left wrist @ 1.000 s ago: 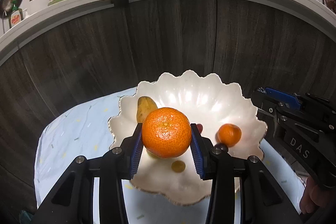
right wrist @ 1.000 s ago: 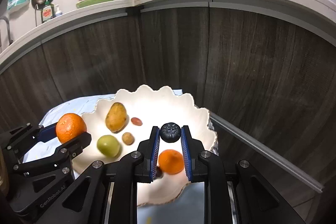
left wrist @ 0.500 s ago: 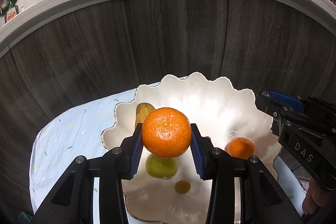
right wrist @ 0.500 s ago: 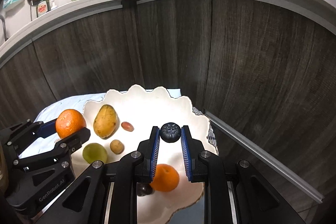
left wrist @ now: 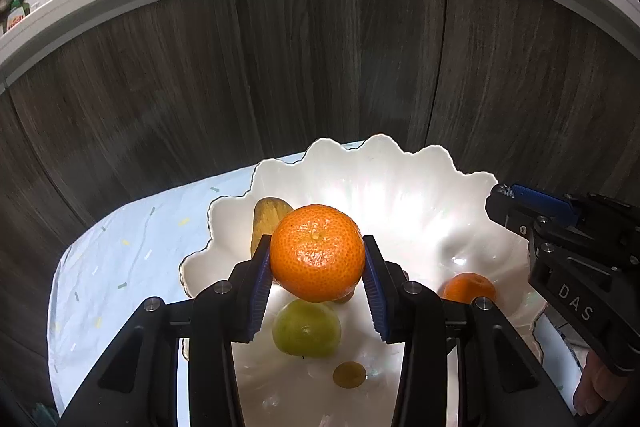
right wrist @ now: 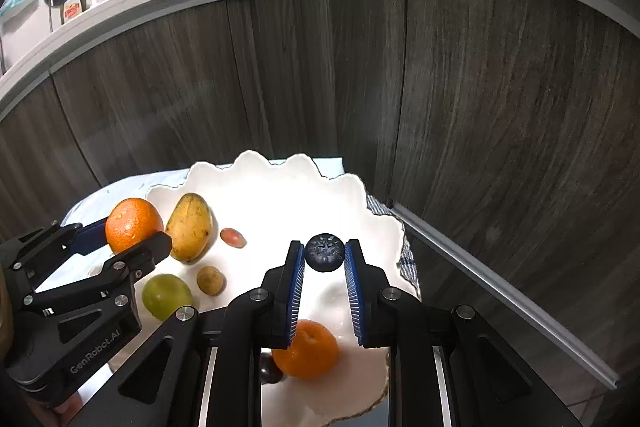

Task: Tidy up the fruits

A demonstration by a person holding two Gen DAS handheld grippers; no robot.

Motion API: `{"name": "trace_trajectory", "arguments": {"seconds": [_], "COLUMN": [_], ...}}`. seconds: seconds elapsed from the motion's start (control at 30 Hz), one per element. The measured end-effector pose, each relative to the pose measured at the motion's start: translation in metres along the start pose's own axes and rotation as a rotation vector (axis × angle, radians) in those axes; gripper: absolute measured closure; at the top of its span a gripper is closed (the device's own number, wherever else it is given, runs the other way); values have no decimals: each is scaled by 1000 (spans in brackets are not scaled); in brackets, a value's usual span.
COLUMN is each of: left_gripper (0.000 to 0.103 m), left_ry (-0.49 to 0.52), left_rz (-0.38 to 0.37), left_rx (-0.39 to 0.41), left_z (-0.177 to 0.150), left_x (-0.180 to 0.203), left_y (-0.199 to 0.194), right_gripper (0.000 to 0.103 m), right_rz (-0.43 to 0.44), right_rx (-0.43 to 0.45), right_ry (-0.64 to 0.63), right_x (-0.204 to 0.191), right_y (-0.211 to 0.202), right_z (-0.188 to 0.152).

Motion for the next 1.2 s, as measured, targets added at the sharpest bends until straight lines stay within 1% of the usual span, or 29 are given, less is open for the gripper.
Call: {"name": "trace_trajectory", "arguments": {"seconds": [0.17,0.33,0.37,0.4,0.43,0.47,0.57,0.63,0.7,0.77,0.93,1.03,1.1,1.2], "left_gripper": [60,59,59,55,46,43,37,34,31,28,21,19,19,18], "left_ry": [-11,-15,-15,-14,-14,-14,-19,-21,-20,-15,-17,-25,-26,-25], "left_rz": [-15,-12,-12,-11,-5,3,12,18,30,39,61,74,81,99], "left_rx": [-20,-36,-40,-42,-39,-32,-23,-22,-17,-13,-5,-2,2,10], "left_z": [-2,-4,-5,-6,-6,-6,-5,-5,-5,-6,-9,-11,-12,-16], "left_x": [-1,-2,-2,-2,-3,-4,-7,-9,-11,-13,-19,-21,-23,-26], "left_y": [5,7,8,8,7,5,1,-1,-5,-8,-21,-30,-37,-51], "right_gripper": [81,79,75,64,58,50,49,43,31,23,22,21,19,18], "right_rz": [-1,-4,-5,-9,-15,-20,-27,-29,-34,-40,-39,-36,-38,-36], "right_rx": [-27,-40,-43,-44,-39,-31,-17,-13,-3,13,27,28,31,36], "right_ry": [12,10,10,11,10,8,-8,-6,-2,2,3,8,15,18], "right_x": [1,0,-1,0,0,-1,-3,-3,-4,-4,-8,-10,-11,-15], "right_y": [6,8,8,8,7,5,0,-2,-6,-11,-21,-28,-33,-43], "right_z": [-1,-3,-3,-4,-4,-4,-3,-3,-2,-1,-2,-3,-5,-7]}}
Point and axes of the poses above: each gripper's, at about its wrist camera, not at the fingertips, and y roughly the way its jaws point, x to its right, z to its top, the point moved 4 cm from there along y, roughly the way its jaws point, and after that the axes turned 6 degrees about y, right-handed, at the moved point
